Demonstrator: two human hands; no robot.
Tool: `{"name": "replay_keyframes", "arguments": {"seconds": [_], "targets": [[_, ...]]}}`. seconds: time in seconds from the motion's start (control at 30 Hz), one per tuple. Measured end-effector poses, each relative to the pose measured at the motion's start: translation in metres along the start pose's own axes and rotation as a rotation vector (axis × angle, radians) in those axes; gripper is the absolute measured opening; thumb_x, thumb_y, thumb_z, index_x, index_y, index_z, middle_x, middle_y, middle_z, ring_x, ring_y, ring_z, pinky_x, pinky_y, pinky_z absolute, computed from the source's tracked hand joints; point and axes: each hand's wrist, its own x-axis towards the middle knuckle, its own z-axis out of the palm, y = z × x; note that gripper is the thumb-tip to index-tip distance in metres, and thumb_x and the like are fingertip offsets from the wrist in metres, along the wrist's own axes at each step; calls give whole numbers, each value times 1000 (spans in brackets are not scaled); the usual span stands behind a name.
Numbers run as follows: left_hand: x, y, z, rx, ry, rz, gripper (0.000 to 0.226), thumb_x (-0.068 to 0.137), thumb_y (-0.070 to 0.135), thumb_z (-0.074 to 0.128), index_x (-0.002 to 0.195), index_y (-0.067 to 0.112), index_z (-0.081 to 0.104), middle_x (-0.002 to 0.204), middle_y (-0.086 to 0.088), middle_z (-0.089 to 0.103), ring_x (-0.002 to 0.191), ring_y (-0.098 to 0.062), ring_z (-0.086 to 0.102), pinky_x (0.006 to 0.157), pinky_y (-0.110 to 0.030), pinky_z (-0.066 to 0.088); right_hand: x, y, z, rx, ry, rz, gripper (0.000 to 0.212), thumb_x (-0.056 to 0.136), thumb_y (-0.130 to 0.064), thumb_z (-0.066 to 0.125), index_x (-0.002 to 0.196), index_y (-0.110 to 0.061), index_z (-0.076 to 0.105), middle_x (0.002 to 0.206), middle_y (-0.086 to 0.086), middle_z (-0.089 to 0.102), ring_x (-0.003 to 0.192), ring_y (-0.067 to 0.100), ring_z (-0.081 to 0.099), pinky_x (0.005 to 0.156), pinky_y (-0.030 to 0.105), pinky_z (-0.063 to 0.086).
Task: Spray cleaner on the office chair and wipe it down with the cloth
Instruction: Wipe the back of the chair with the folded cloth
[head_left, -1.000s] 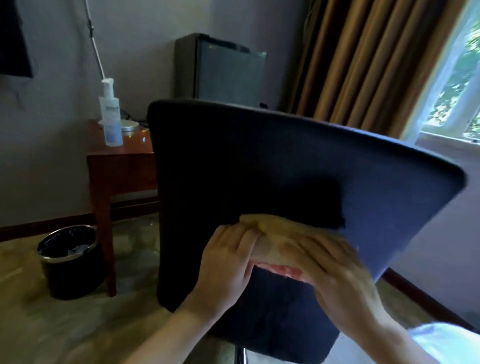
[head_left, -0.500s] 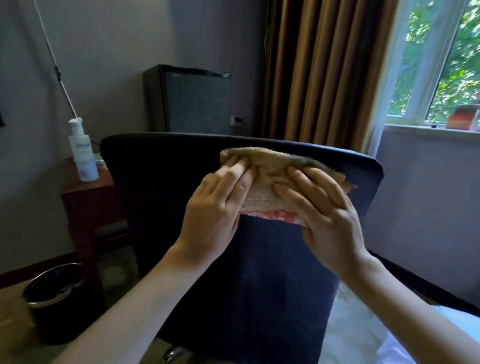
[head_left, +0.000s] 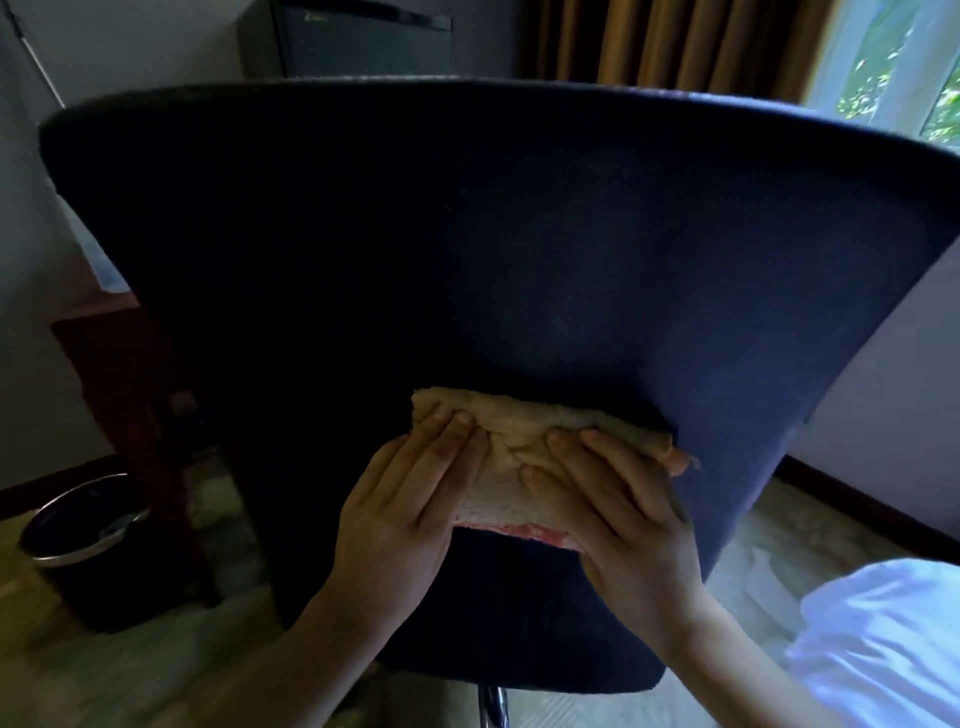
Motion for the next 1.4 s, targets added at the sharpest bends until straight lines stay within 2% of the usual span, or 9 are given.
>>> {"name": "replay_keyframes", "arguments": {"seconds": [0.13, 0.33, 0.47, 0.6, 0.73, 0.87, 1.03, 1.13, 1.4], "targets": [[-27, 4, 11, 14, -64, -12, 31, 98, 3, 43, 127, 5, 53, 130, -9, 57, 125, -21, 50, 102, -36, 43, -27, -7, 11, 10, -56, 25, 38, 100, -5, 33, 119, -24, 59, 130, -4, 58, 122, 19, 47, 90, 41, 49], [-28, 23, -7, 63, -257, -15, 36, 80, 6, 56, 115, 6, 67, 115, -8, 67, 111, -20, 52, 94, -32, 41, -43, -12, -5, 72, -249, 90, 45, 102, -13, 19, 124, -26, 56, 126, -6, 62, 121, 18, 47, 75, 43, 54], [18, 44, -43, 42, -217, 21, 43, 76, 9, 60, 119, 11, 58, 107, -5, 66, 100, -19, 52, 92, -32, 38, 2, -5, -62, 105, -153, 81, 58, 102, -14, 15, 111, -16, 72, 118, -2, 66, 110, 22, 57, 83, 42, 51], [90, 70, -71, 13, 2, 42, 33, 97, 6, 40, 118, 8, 65, 116, -7, 65, 110, -23, 57, 96, -37, 43, 46, 24, -120, 10, 24, 37, 35, 91, 4, 50, 116, -13, 68, 124, 5, 63, 113, 30, 57, 86, 47, 48], [154, 86, -81, 42, 101, 110, 39, 100, 9, 32, 123, 9, 64, 128, -5, 61, 119, -24, 57, 91, -35, 42, 82, 61, -153, -77, 123, 8, 48, 77, 4, 73, 121, -14, 65, 130, 7, 58, 120, 30, 54, 92, 52, 46], [181, 94, -56, 137, 109, 227, 35, 96, 6, 45, 126, 14, 62, 132, -1, 60, 117, -25, 59, 87, -35, 40, 86, 101, -151, -48, 119, 30, 37, 87, -4, 66, 123, -11, 62, 133, 12, 55, 125, 33, 50, 97, 53, 43], [159, 86, -23, 199, 81, 285, 33, 96, 3, 45, 115, 17, 69, 116, 2, 67, 100, -21, 64, 80, -34, 40, 54, 108, -112, 22, 91, 110, 47, 78, 11, 69, 122, -5, 61, 136, 17, 50, 132, 37, 41, 105, 53, 38], [130, 72, -9, 206, -21, 310, 43, 96, 1, 35, 123, 15, 65, 124, 2, 64, 105, -20, 63, 78, -34, 38, 29, 99, -89, 57, 40, 141, 48, 82, 17, 55, 123, -7, 61, 135, 14, 52, 134, 36, 39, 105, 53, 38], [65, 51, 20, 167, -84, 342, 42, 93, -5, 44, 123, 15, 65, 129, 4, 61, 108, -18, 60, 74, -33, 39, -34, 56, -30, 170, -15, 290, 46, 91, 7, 32, 126, -9, 57, 136, 9, 51, 137, 35, 36, 104, 56, 38]]}}
